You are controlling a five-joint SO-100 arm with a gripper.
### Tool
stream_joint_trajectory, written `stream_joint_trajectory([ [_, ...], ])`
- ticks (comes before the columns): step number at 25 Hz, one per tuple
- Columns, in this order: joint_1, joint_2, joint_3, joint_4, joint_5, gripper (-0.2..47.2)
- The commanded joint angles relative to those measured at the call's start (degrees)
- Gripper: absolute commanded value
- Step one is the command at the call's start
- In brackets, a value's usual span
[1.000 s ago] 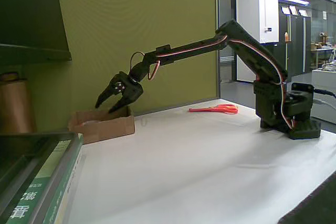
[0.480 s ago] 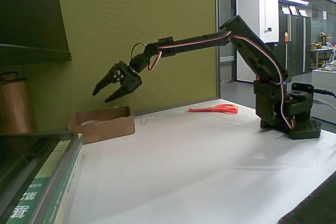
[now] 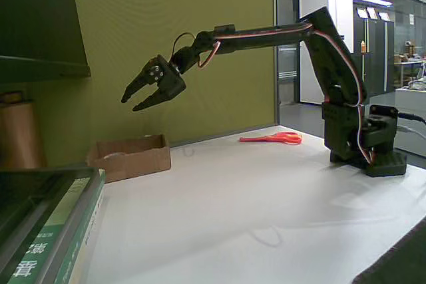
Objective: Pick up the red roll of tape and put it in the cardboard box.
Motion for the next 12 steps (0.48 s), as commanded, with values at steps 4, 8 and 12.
stream_joint_trajectory([
  [4,0.6,12.7,5.3,0.1,-0.6,5.2],
  [8,0.4,17.9,9.0,0.0,-1.1,3.0],
  [12,0.0,24.3,13.7,-0.5,-1.1,0.5],
])
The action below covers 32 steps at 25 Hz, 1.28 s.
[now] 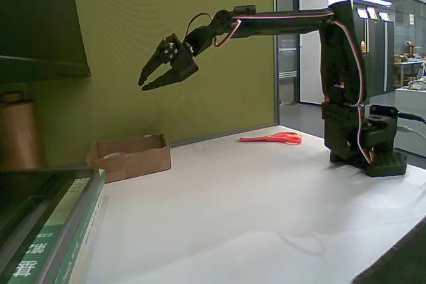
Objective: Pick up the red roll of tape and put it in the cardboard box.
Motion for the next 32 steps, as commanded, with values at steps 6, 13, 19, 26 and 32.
stream_joint_trajectory([
  [6,-0.8,18.5,11.2,-0.8,-0.1,0.1],
  [13,-3.3,31.2,26.4,-0.8,1.6,0.1],
  [19,-5.1,37.6,35.5,2.5,7.5,0.1],
  [26,-8.3,44.0,43.2,5.2,15.3,0.1],
  [32,-12.8,49.0,47.2,7.9,20.2,0.1],
])
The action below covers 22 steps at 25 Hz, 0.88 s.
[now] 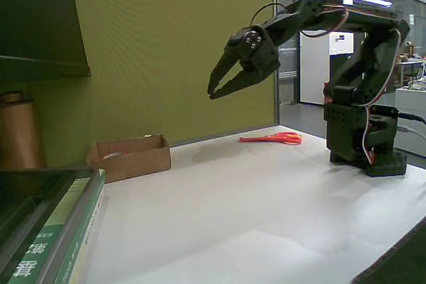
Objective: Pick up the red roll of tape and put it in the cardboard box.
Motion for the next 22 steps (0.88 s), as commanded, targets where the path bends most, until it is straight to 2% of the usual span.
stream_joint_trajectory([
  [1,-2.0,4.3,2.4,0.6,0.1,0.1],
  [12,-16.2,21.9,22.5,1.6,1.2,0.0],
  [22,-22.2,38.0,36.3,3.7,1.5,0.0],
])
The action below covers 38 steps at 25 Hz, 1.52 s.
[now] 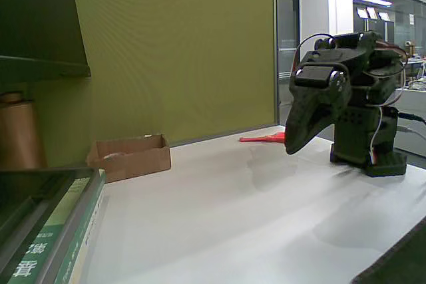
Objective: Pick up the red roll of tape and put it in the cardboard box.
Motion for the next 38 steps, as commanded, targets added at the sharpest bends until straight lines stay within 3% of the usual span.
stream_joint_trajectory([
  [1,-1.5,5.8,1.9,2.1,-0.4,0.0],
  [15,-2.7,23.6,14.0,10.9,-0.4,0.0],
  [23,-0.6,29.6,17.1,14.0,0.4,0.0],
  [38,1.4,30.1,20.1,13.3,-1.7,0.0],
])
